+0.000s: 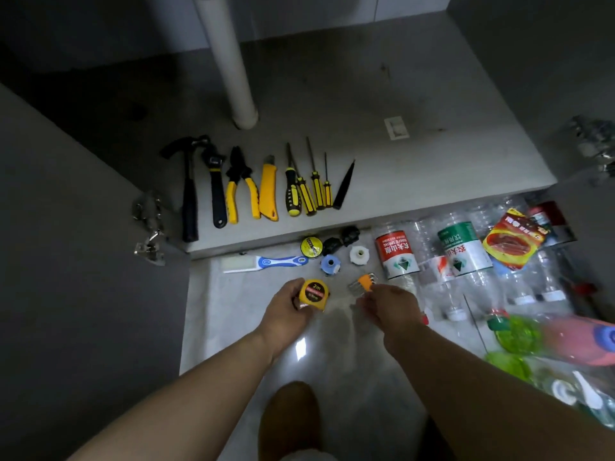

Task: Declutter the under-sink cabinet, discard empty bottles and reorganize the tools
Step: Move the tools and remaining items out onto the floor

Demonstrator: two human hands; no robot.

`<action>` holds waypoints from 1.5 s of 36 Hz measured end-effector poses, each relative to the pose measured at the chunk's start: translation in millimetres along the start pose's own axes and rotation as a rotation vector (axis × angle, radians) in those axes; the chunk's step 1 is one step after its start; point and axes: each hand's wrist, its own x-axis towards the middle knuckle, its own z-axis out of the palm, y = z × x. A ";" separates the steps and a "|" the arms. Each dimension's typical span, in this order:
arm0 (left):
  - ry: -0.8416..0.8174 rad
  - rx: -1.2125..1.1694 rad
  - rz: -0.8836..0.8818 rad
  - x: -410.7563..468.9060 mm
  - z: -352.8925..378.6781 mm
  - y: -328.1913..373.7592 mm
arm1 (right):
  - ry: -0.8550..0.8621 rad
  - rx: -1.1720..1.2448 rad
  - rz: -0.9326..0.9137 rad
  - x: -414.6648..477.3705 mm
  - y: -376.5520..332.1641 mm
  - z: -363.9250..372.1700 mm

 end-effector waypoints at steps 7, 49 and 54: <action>0.186 0.243 0.276 10.5 -18.7 32.8 | -0.127 -0.342 -0.487 -27.2 -49.7 25.5; 0.181 0.253 -0.025 -53.4 -12.8 -72.4 | -0.154 -1.175 -0.434 -33.1 35.2 -7.1; 0.173 0.307 -0.155 -47.2 -24.5 -87.4 | -0.141 -1.278 -0.389 -22.6 40.7 -1.9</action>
